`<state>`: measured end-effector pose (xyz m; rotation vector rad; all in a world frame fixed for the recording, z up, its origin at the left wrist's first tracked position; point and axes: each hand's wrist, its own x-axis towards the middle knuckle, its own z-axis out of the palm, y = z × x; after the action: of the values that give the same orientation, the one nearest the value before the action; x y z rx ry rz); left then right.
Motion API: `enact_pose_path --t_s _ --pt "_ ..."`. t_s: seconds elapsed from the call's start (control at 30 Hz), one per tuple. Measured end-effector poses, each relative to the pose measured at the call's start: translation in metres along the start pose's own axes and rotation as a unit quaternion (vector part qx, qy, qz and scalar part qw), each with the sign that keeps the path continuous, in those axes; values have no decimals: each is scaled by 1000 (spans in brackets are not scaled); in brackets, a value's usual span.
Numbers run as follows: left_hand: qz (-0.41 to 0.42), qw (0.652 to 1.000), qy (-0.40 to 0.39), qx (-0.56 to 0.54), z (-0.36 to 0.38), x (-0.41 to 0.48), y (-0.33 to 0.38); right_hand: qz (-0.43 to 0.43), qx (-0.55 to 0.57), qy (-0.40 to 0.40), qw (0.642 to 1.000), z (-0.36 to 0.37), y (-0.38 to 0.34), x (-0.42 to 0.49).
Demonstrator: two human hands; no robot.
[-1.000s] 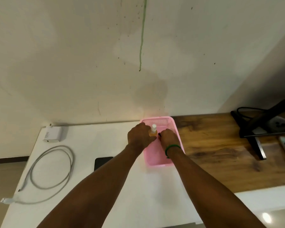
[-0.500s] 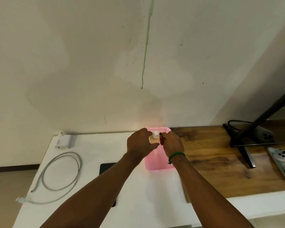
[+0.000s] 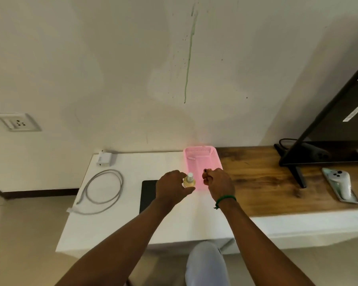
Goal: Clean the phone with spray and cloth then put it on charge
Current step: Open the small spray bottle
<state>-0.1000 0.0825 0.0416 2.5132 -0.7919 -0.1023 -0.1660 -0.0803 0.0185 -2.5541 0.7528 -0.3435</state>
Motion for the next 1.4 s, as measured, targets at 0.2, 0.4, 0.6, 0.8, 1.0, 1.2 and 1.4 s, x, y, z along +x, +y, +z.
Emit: enact_pose_path --t_s 0.2,0.4,0.6,0.8,1.0,1.2,1.4 --pt "-27 999 -30 -4 24 -31 -14 27 36 -55 997 26 11 -37" --pt "-54 997 -44 -12 42 -43 -24 49 2 -100 994 42 22 -54" --pt "-61 997 -46 -4 56 -47 -33 79 33 -121 989 63 37 -57" --pt "-70 996 -53 -11 65 -45 -32 87 14 -142 986 70 42 -51" --pt "-72 995 -66 -7 73 -43 -37 84 9 -143 986 76 49 -50" --pt "-73 995 -72 0 77 -44 -41 86 -2 -148 985 82 53 -53" --pt "-72 995 -73 1 78 -42 -44 104 26 -154 982 86 56 -54"
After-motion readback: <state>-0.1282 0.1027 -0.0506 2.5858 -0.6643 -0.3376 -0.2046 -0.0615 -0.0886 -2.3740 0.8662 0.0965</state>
